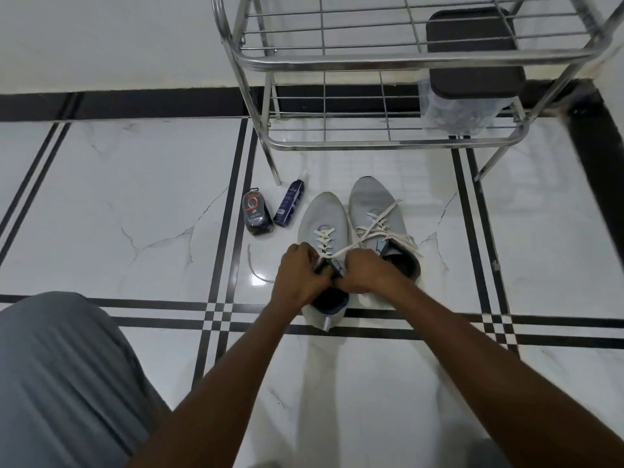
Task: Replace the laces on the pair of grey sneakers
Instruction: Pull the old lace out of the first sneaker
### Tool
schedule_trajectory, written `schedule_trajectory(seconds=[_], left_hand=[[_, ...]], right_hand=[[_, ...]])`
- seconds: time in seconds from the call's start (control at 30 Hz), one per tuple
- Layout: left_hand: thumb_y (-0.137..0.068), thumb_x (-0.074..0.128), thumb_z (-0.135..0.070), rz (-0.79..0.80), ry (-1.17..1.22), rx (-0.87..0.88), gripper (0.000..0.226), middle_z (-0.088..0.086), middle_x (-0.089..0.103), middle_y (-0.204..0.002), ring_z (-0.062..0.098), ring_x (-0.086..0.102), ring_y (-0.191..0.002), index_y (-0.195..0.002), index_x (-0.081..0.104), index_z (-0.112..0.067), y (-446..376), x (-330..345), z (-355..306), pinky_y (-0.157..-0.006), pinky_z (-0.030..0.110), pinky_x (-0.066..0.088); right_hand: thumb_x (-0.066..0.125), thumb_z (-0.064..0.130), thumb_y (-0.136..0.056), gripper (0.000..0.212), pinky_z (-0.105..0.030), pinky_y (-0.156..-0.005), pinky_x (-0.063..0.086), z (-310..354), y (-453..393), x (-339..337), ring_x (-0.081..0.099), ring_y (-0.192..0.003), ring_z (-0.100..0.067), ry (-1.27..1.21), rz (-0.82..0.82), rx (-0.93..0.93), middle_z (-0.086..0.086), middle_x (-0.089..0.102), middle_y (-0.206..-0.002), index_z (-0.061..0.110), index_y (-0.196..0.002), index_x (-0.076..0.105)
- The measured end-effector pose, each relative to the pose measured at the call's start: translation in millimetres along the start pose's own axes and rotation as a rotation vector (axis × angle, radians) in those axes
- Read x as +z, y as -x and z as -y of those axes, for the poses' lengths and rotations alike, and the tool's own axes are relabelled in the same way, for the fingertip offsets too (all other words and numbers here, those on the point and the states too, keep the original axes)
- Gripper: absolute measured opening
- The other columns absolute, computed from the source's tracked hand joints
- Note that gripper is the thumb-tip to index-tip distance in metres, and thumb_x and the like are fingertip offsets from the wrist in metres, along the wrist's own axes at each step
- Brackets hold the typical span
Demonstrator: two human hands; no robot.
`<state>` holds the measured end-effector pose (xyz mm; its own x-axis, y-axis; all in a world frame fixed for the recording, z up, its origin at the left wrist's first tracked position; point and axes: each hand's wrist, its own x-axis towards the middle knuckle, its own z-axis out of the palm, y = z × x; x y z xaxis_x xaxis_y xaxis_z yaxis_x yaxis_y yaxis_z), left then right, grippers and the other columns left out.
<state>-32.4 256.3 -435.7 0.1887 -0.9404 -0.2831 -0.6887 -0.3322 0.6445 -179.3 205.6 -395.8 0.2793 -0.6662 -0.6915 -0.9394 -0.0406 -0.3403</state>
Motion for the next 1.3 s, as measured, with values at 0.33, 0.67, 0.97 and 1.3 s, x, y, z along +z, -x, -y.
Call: schedule_trajectory(seconds=[0.33,0.67,0.97,1.3], left_hand=[[-0.096,0.064,-0.017,-0.198,0.059,0.064,0.016,0.008,0.073,-0.097,0.020,0.064,-0.087,-0.104,0.072,-0.006,2.9,8.7,21.1,-0.079,0.034,0.051],[-0.089,0.078,-0.020,-0.045,0.540,-0.195,0.017,0.002,0.074,-0.100,0.017,0.071,-0.095,-0.104,0.072,-0.014,1.0,-2.9,27.0,-0.084,0.030,0.059],[-0.098,0.059,-0.042,0.051,1.023,-0.452,0.025,-0.005,0.059,-0.081,0.011,0.052,-0.076,-0.095,0.068,-0.019,-13.6,-47.1,-0.3,-0.068,0.027,0.040],[-0.098,0.058,-0.043,-0.477,0.840,-1.015,0.061,0.014,0.042,-0.141,0.027,0.054,-0.112,-0.143,0.041,-0.005,-13.5,-62.2,46.7,-0.091,0.038,0.054]], right_hand=[[0.052,0.027,-0.096,0.025,-0.037,-0.071,0.049,-15.0,-21.0,34.0,0.063,-0.089,-0.034,-0.135,-0.410,-0.152,-0.018,0.068,-0.091,0.008,-0.083,0.063],[0.065,0.015,-0.087,0.024,-0.033,-0.080,0.055,-12.7,-17.9,17.3,0.068,-0.090,-0.025,-0.396,-0.251,-0.153,-0.008,0.072,-0.102,0.021,-0.111,0.064],[0.057,0.027,-0.094,0.016,-0.028,-0.067,0.038,1.5,-5.7,-22.6,0.051,-0.079,-0.013,-1.089,-0.009,-0.053,0.001,0.065,-0.089,0.017,-0.082,0.064],[0.066,0.027,-0.094,0.032,-0.030,-0.073,0.046,-30.9,-13.3,-55.9,0.061,-0.097,-0.025,-0.965,-0.441,0.128,-0.012,0.057,-0.119,0.007,-0.118,0.057]])
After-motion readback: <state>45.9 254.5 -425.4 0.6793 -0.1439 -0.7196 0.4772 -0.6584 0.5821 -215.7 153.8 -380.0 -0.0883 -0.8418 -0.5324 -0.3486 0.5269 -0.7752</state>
